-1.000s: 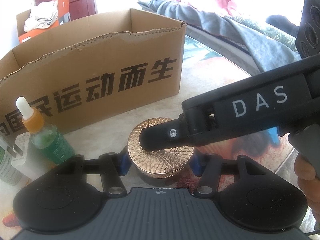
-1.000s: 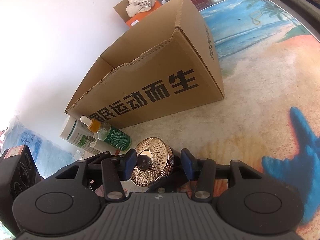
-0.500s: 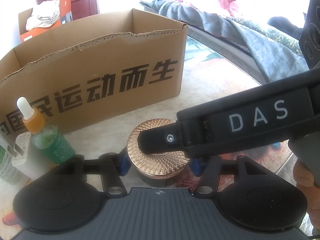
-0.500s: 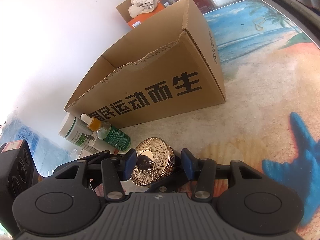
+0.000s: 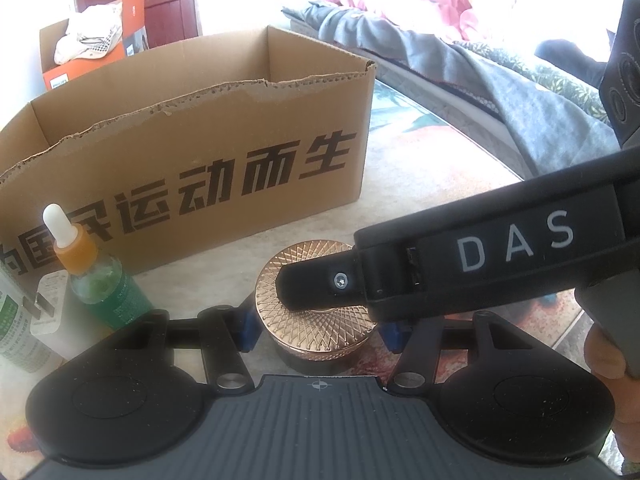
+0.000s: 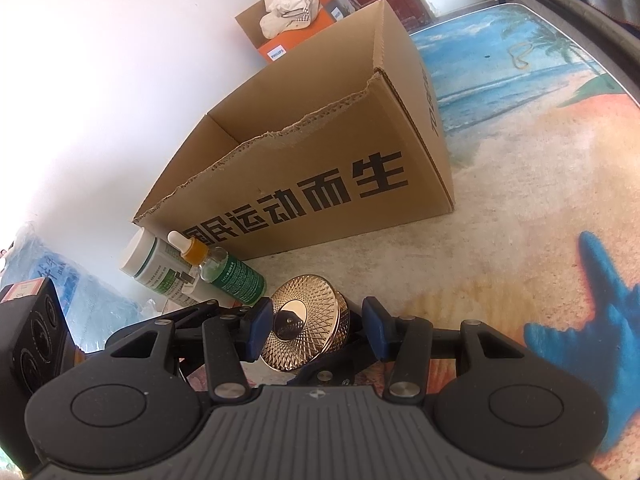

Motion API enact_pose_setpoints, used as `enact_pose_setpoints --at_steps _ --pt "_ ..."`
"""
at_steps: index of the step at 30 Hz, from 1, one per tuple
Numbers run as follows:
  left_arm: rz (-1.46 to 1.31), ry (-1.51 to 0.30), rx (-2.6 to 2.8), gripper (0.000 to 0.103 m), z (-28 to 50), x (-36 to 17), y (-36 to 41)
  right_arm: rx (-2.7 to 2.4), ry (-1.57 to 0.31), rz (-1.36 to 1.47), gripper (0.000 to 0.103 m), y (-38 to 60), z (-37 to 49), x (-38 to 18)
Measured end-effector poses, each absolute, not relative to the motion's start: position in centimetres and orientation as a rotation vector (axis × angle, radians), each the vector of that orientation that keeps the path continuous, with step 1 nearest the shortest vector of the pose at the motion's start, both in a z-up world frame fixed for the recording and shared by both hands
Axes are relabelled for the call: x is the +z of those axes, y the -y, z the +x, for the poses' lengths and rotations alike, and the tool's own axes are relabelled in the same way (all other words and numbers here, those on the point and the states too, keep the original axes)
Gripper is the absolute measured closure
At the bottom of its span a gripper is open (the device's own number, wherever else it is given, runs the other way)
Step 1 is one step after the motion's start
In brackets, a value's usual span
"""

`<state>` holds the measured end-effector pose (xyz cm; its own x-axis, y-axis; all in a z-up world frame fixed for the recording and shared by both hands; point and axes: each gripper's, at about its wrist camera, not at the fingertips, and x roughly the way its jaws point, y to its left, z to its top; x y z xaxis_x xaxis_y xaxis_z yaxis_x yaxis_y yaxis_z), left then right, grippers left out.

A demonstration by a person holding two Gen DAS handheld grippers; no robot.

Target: Organize rigid objects

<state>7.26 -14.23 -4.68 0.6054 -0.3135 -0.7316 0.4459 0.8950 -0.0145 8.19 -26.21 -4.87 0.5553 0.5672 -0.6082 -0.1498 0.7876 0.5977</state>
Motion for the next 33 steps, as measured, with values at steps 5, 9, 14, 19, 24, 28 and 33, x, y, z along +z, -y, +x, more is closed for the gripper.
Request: enact_pose_setpoints --at_steps 5,9,14,19,24,28,33 --pt "0.176 -0.809 -0.441 0.047 7.25 -4.68 14.25 0.447 -0.889 0.522 0.050 26.23 8.18 -4.82" --pt "0.176 -0.809 -0.442 0.047 7.25 -4.67 14.25 0.446 -0.889 0.522 0.050 26.22 8.16 -4.79" --pt "0.175 -0.810 -0.441 0.047 7.23 -4.61 14.23 0.447 -0.889 0.522 0.050 26.20 8.16 -4.77" --pt "0.175 -0.809 -0.441 0.047 7.22 -4.59 14.23 0.446 -0.888 0.522 0.050 26.19 8.17 -4.77" --pt "0.175 -0.808 -0.441 0.047 7.22 -4.63 14.23 0.447 -0.888 0.521 0.050 26.16 8.17 -4.81" --pt "0.175 -0.807 -0.441 0.047 7.24 -4.66 14.22 0.448 -0.885 0.519 0.050 26.20 8.16 -4.67" --pt "0.174 -0.796 -0.439 0.047 6.98 -4.25 14.06 0.450 -0.876 0.513 0.050 26.17 7.96 -4.27"
